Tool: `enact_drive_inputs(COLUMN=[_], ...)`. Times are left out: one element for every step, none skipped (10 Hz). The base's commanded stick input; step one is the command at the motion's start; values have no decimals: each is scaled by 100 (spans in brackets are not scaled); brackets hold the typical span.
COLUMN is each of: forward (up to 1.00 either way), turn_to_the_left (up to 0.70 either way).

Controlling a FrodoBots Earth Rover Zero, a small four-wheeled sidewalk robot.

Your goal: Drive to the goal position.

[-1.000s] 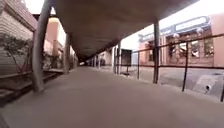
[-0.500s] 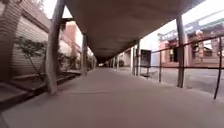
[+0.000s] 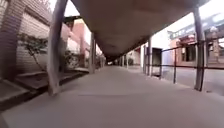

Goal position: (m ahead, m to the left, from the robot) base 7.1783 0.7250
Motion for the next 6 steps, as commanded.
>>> enact_drive_inputs(forward=[70,70,70,70,70,70], turn_to_the_left=[0,0,0,0,0,0])
